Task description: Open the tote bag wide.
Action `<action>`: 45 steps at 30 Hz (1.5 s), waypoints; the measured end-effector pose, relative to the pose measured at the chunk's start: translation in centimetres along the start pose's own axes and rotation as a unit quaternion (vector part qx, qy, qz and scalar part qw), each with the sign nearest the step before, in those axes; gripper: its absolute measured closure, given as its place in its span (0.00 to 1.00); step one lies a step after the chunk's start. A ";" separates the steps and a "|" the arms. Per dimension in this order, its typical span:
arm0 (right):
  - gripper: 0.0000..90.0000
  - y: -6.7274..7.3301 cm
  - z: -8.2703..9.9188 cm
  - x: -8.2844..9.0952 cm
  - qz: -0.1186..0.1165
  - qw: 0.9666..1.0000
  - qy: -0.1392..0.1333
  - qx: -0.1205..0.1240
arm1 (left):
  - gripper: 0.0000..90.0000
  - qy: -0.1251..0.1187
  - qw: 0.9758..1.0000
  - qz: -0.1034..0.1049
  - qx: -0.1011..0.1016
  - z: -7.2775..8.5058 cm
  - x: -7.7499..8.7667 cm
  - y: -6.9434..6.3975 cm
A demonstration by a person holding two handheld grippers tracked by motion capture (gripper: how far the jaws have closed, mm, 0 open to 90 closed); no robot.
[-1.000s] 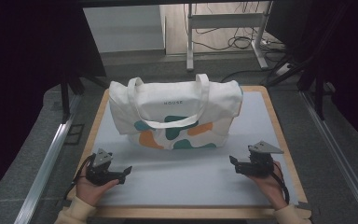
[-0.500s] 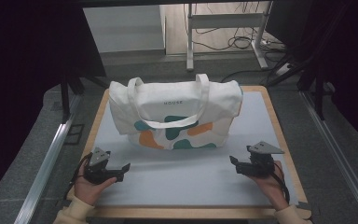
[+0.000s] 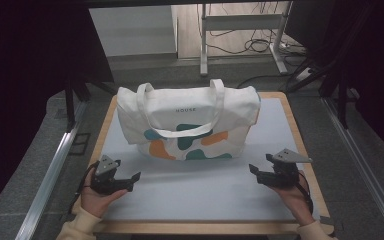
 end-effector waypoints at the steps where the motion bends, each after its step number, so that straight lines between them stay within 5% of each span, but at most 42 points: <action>1: 0.27 0.0 -0.3 0.2 -0.003 1.000 -0.002 -0.001 | 0.15 -0.005 1.000 -0.001 0.000 -0.3 0.1 0.0; 28: 0.32 0.2 -5.6 1.1 -0.027 0.999 -0.043 -0.009 | 0.24 -0.046 0.999 0.017 -0.011 -6.1 1.4 -0.3; 45: 0.34 -0.9 -10.7 -0.1 -0.017 0.998 -0.054 -0.003 | 0.31 -0.065 0.998 0.016 0.010 -9.9 2.6 1.6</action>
Point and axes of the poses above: each handheld gripper's, and its own axes: x roughly backward along the jaws, z roughly out of its underside, y roughly to its left, the point moved 9 cm from there along -x, roughly forward along the jaws, and after that the axes turned 8 degrees about z, right-handed, at the moved point
